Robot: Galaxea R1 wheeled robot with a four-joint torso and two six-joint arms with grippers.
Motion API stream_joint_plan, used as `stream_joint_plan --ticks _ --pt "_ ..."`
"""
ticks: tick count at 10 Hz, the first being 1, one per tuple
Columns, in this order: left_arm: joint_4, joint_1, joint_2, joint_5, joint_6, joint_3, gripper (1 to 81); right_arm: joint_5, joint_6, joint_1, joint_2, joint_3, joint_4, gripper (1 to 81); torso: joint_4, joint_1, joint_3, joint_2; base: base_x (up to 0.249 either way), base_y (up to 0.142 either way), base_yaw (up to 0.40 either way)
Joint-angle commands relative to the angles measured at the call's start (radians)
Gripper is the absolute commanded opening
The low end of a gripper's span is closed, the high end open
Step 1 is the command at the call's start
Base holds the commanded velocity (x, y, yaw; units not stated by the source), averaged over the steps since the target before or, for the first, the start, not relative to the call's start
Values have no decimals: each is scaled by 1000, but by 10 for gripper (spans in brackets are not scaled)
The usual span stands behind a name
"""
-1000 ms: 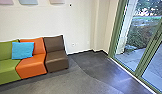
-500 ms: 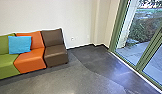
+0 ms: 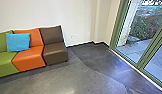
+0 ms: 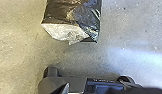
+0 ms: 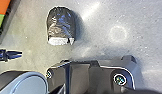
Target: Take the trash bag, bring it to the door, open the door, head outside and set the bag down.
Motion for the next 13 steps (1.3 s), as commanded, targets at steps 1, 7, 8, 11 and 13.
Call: stream_joint_plan --ticks 1,7,8,11,13 --pt "-19 -120 28 111 -5 -91 811 -48 1 60 -60 38 21 811 0 62 0 -97 0 0 0" --pt "-59 -131 51 124 -3 -119 811 -56 12 109 -54 58 30 811 0 187 -129 -297 0 0 0" --pt "-64 -134 51 124 -3 -113 811 -84 12 130 -46 59 31 811 0 214 -165 -338 0 0 0" --pt "-65 -140 50 125 -3 -113 811 -134 32 175 -31 59 31 811 0 275 -254 -434 0 0 0" --pt "-67 -154 50 123 -5 -113 811 -135 38 190 -38 67 31 811 0 319 -226 -504 0 0 0"
